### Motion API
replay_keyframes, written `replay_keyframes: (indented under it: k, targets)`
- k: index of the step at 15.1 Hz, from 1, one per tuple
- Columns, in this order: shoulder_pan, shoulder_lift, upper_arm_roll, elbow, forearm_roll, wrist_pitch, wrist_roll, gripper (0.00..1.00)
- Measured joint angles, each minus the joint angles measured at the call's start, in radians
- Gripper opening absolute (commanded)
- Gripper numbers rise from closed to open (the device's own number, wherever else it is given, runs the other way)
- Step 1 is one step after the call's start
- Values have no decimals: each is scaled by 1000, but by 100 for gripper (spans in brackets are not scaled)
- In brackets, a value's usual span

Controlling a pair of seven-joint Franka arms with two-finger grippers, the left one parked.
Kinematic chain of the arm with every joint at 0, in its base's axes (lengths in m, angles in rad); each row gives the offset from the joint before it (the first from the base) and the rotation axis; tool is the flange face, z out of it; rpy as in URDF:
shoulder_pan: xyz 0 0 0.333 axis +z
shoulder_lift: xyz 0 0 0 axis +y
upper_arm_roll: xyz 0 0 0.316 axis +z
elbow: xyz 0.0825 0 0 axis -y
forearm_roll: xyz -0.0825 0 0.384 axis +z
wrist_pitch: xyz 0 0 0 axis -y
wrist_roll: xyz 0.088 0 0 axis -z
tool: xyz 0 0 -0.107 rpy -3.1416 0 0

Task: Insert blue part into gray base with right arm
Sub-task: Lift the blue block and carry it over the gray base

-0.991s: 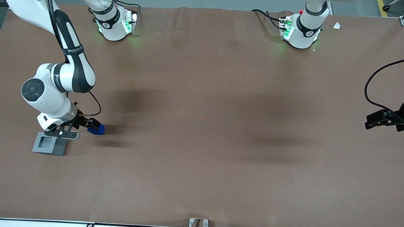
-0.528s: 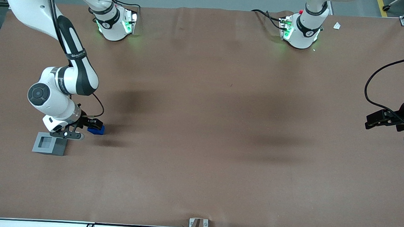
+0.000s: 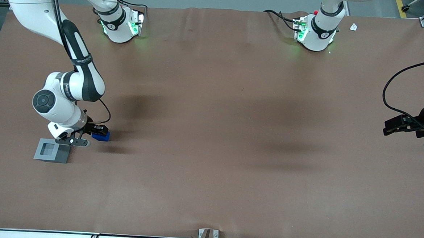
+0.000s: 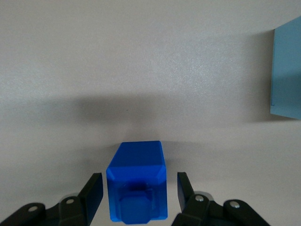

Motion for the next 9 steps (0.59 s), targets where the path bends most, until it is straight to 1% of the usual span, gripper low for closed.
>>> replay_keyframes:
  k: [2, 5, 6, 7, 8, 9]
  targets:
    - [0, 8, -1, 0, 0, 1, 0, 49]
    - [0, 15, -2, 0, 0, 5, 0, 20]
    - [0, 15, -2, 0, 0, 6, 0, 12]
    - [0, 15, -2, 1, 0, 5, 1, 7]
    - [0, 15, -2, 2, 0, 5, 1, 4]
    - [0, 15, -3, 8, 0, 5, 2, 4]
